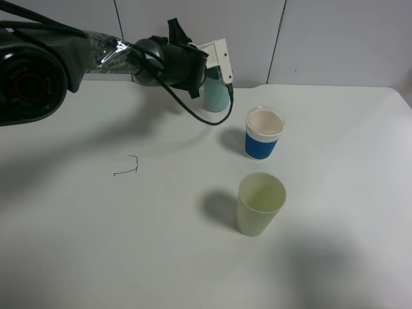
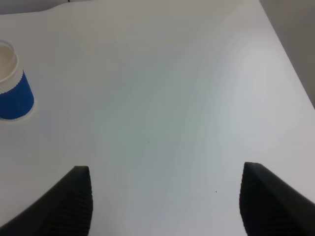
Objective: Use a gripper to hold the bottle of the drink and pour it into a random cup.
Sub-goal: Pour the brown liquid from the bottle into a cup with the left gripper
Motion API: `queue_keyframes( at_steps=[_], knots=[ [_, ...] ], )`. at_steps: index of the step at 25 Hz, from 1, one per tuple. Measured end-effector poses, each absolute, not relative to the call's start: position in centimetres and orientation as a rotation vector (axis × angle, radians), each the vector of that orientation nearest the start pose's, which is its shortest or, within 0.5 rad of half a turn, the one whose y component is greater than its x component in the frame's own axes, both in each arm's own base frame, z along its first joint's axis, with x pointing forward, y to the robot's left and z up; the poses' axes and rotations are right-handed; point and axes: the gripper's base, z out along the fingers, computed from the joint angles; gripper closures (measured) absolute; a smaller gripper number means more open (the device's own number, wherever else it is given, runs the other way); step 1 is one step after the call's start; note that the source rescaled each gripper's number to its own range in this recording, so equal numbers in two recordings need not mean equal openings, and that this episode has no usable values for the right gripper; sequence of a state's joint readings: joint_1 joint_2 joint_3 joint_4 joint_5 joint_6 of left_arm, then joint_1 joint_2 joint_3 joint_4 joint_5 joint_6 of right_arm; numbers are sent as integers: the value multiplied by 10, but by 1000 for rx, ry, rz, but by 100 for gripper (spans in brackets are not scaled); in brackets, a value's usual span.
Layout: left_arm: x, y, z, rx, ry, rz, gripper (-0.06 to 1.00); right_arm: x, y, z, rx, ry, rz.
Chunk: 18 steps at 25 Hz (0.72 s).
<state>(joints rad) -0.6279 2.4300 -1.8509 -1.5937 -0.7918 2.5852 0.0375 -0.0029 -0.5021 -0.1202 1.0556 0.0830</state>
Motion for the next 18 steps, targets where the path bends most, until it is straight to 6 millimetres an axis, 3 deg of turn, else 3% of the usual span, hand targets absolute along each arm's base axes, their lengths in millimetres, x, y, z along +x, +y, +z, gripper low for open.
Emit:
queue_keyframes(
  at_steps=[18],
  knots=[
    [466, -254, 156, 1118, 1671, 1142, 94, -5, -10, 279, 52, 2028, -68]
  ],
)
